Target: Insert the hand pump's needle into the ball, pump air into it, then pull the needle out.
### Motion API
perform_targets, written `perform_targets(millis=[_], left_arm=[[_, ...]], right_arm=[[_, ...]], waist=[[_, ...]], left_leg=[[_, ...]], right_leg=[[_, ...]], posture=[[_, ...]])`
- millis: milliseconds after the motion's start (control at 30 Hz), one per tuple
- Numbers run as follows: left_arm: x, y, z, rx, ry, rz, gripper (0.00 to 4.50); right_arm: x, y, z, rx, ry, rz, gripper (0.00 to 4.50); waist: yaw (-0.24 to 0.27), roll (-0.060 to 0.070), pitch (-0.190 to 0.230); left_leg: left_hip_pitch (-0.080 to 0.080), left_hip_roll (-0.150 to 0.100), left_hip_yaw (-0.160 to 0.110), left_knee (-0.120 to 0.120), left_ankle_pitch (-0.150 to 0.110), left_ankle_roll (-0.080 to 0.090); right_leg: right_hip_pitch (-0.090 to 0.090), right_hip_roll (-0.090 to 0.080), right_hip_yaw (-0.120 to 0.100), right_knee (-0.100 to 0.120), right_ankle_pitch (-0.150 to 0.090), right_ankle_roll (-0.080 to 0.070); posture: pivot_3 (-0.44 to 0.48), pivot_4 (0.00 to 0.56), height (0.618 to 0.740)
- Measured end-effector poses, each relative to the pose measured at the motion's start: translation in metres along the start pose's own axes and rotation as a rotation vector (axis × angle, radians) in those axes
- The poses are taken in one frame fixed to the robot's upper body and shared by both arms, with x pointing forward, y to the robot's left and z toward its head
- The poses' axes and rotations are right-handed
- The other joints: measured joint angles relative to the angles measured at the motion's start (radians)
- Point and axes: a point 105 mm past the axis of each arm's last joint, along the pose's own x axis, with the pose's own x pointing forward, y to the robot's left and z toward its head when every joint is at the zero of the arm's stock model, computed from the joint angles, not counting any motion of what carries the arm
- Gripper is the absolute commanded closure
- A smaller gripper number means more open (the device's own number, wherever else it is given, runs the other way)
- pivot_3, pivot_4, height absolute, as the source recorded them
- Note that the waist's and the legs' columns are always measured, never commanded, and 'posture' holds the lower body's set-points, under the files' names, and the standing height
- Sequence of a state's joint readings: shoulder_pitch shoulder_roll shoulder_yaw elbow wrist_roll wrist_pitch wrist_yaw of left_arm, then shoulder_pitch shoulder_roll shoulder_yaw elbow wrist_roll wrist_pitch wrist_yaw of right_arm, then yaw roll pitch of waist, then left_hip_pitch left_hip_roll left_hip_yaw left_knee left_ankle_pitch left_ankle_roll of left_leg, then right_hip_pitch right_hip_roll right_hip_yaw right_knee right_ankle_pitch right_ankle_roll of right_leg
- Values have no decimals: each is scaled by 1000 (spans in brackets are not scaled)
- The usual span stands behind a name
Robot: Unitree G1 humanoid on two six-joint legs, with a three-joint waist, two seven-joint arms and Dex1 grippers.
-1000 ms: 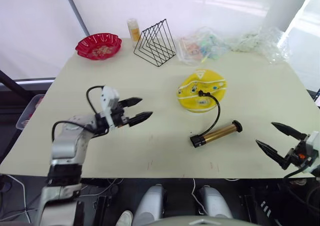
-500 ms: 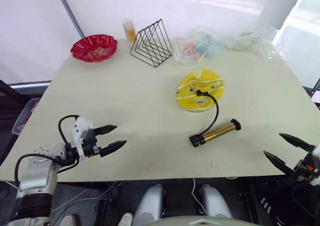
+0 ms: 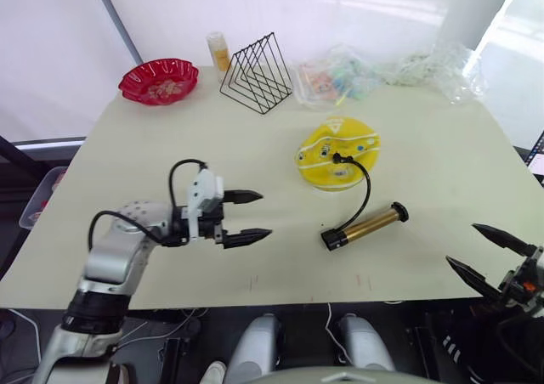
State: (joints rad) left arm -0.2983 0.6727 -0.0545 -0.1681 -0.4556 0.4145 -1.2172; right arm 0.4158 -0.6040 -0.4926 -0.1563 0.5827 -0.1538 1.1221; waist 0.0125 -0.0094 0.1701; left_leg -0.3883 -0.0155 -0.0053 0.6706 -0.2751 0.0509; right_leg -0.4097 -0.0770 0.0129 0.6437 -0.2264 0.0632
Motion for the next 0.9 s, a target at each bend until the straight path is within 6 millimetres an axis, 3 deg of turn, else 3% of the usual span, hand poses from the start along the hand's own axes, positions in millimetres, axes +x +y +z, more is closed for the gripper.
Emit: perform_targets(millis=[100, 267, 633, 900], left_arm=[[18, 0, 11, 17, -31, -49, 127], [73, 1, 33, 93, -65, -147, 127], [146, -13, 34, 137, 13, -225, 127], [178, -12, 22, 101, 120, -190, 127]], right_arm=[[1, 3, 2, 0, -1, 12, 0], [7, 13, 11, -23, -17, 57, 0], [10, 19, 20, -46, -27, 62, 0], [6, 19, 15, -20, 2, 44, 0]], waist=[[2, 0, 0], [3, 0, 0], [3, 0, 0], [2, 0, 0]], left_leg=[[-1, 0, 0, 1, 0, 0], [-6, 0, -2, 11, 0, 0], [-7, 1, -2, 15, 0, 1], [-7, 1, -2, 15, 0, 1]], right_leg=[[0, 1, 0, 0, 0, 0], [1, 4, 0, 0, 2, 3], [1, 6, 1, 0, 4, 5], [0, 6, 1, 0, 4, 5]], posture=[[0, 150, 737], [0, 150, 737], [0, 150, 737], [0, 150, 737]])
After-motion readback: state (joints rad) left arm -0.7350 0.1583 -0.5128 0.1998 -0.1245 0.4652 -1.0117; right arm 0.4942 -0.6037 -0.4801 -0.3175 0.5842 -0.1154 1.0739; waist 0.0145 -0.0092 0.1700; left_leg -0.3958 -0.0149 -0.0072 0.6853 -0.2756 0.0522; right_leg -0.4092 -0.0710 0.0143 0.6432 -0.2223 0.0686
